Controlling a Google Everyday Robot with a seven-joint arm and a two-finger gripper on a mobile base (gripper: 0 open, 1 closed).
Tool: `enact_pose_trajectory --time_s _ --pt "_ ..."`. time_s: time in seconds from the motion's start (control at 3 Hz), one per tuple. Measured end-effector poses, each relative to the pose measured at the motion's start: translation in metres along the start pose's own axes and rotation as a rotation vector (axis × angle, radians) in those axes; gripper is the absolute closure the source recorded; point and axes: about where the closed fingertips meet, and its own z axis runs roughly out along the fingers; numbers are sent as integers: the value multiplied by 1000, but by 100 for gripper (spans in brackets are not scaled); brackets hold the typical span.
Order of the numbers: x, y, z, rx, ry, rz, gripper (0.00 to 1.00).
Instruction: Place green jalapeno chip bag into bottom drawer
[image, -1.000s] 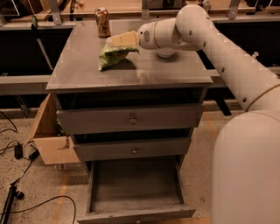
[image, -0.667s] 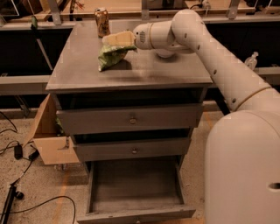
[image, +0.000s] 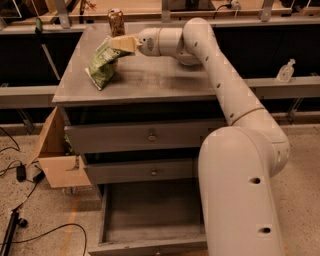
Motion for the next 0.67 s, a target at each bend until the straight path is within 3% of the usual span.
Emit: enact_pose_trajectory --time_s 0.33,0.67 --pt "3 14 15 -72 56 -48 84" --pt "1 21 7 -59 148 -95 100"
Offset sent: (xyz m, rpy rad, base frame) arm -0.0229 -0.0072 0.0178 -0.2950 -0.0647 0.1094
